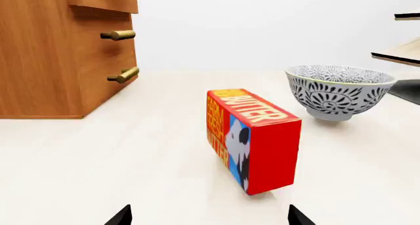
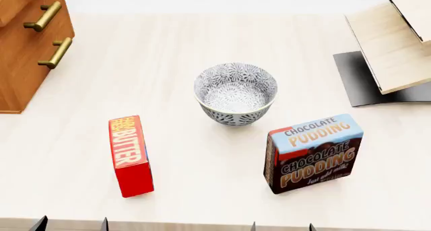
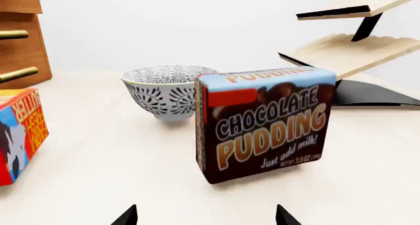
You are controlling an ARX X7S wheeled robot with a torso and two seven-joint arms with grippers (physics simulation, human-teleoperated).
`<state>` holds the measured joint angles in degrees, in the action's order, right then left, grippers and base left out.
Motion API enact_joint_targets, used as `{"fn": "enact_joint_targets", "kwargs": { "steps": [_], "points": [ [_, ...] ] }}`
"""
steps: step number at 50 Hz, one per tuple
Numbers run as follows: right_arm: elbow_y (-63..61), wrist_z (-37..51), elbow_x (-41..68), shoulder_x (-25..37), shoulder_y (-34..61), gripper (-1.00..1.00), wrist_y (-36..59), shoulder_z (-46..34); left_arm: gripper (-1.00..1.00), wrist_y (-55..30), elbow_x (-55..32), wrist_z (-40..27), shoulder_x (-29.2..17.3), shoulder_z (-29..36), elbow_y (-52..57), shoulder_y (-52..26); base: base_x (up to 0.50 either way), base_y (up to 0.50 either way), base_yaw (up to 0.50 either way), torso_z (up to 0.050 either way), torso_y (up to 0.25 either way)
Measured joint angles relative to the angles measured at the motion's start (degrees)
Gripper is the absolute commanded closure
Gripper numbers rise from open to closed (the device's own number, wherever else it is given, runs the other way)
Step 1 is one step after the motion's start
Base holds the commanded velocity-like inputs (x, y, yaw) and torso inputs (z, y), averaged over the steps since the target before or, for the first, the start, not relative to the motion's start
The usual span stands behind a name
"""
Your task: Close the top drawer of the cabinet and put the bowl on top of it.
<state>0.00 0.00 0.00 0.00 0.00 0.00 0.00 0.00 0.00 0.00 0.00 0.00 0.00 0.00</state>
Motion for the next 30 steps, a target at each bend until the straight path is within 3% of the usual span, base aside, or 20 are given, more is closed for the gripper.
{"fn": "enact_joint_targets", "kwargs": {
  "steps": [21, 30],
  "points": [
    [-0.1, 2.0, 3.4, 2.4, -0.1, -1.0, -1.3, -2.8, -1.0, -0.7, -0.6, -4.7, -2.3, 3.2, -0.7, -0.7, 0.0, 0.0, 0.0, 0.0, 0.0],
    [0.0, 3.0, 4.4, 3.3, 0.0, -1.0, -1.7, -3.8, -1.0, -0.9, -0.3, -6.4, -3.3, 4.5, -0.8, -0.8, 0.0, 0.0, 0.0, 0.046, 0.142]
  ]
}}
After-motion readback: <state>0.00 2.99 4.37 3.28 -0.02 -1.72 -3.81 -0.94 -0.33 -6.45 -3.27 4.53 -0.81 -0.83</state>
